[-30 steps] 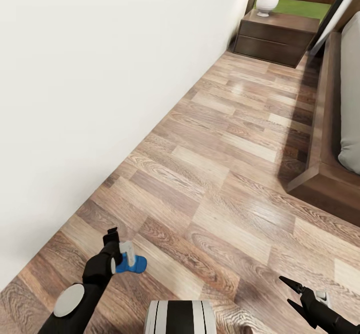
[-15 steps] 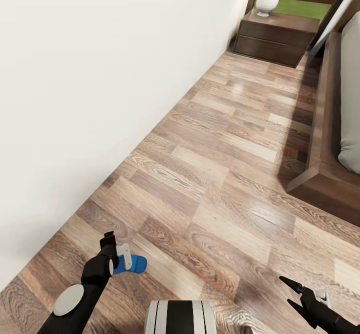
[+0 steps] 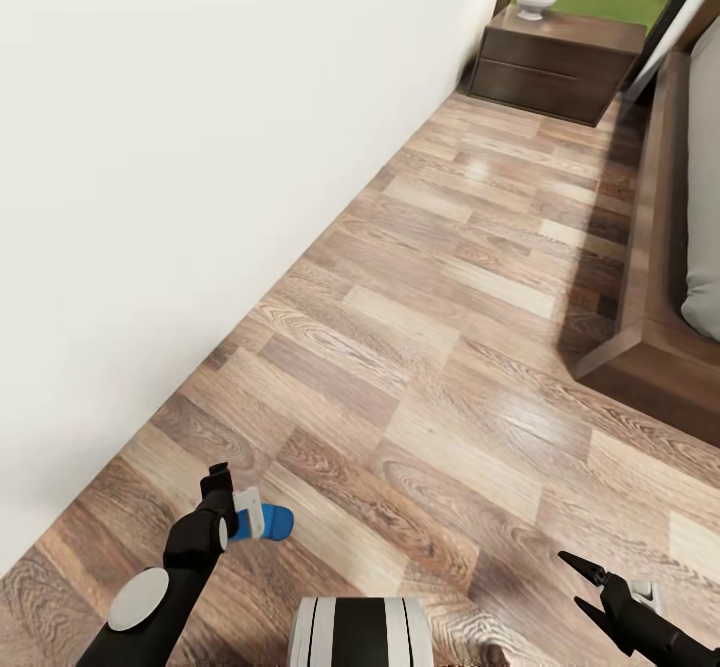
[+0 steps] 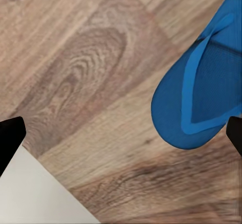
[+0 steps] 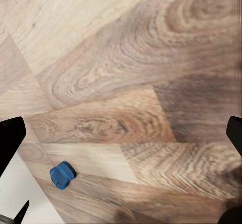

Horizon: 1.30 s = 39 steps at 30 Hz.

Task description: In the bedroom, move the book from the bed onto either nightstand, and place the two sandals side by side next to the bed.

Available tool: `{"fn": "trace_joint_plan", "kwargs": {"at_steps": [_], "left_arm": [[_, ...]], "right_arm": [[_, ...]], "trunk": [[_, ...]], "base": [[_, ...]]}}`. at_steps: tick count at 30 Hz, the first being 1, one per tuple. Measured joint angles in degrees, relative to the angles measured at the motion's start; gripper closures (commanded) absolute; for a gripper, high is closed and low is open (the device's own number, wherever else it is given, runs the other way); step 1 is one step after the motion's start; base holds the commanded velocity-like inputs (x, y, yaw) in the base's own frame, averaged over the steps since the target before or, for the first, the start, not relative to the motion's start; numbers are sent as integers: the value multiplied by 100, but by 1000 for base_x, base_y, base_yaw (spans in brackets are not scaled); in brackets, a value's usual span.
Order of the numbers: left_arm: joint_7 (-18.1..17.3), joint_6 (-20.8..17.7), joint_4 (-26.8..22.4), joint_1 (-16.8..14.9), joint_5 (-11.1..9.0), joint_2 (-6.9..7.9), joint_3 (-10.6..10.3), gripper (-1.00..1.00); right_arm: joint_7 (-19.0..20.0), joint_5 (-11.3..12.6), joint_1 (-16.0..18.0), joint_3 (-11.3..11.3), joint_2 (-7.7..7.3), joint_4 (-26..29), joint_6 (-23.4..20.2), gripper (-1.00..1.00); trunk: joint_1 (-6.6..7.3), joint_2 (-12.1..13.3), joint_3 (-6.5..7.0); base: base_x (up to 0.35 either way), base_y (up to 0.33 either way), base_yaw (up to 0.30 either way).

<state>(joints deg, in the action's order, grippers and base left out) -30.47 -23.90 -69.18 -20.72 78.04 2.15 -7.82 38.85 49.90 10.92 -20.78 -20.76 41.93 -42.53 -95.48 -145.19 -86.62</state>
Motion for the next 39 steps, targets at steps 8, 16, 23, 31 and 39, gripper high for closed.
{"fn": "trace_joint_plan", "kwargs": {"at_steps": [8,16,23,31,39], "left_arm": [[0,0,0,0,-2,-1,0,-100],[2,0,0,0,-1,-1,0,-100],[7,0,0,0,-1,-1,0,-100],[15,0,0,0,-1,-1,1,-100],[11,0,-27,0,-3,-1,1,-100]], "right_arm": [[-2,0,0,-1,0,0,0,-100],[-4,0,-2,0,-1,0,0,-100],[-1,0,1,4,-1,0,0,-100],[-1,0,2,5,-3,0,0,-100],[-3,2,2,7,-1,0,-1,-100]], "trunk": [[-21,-11,-177],[-41,-22,-355],[-59,-31,-510],[-80,-42,-687],[-98,-51,-843]], "base": [[0,0,0],[0,0,0],[0,0,0],[0,0,0],[0,0,0]]}}
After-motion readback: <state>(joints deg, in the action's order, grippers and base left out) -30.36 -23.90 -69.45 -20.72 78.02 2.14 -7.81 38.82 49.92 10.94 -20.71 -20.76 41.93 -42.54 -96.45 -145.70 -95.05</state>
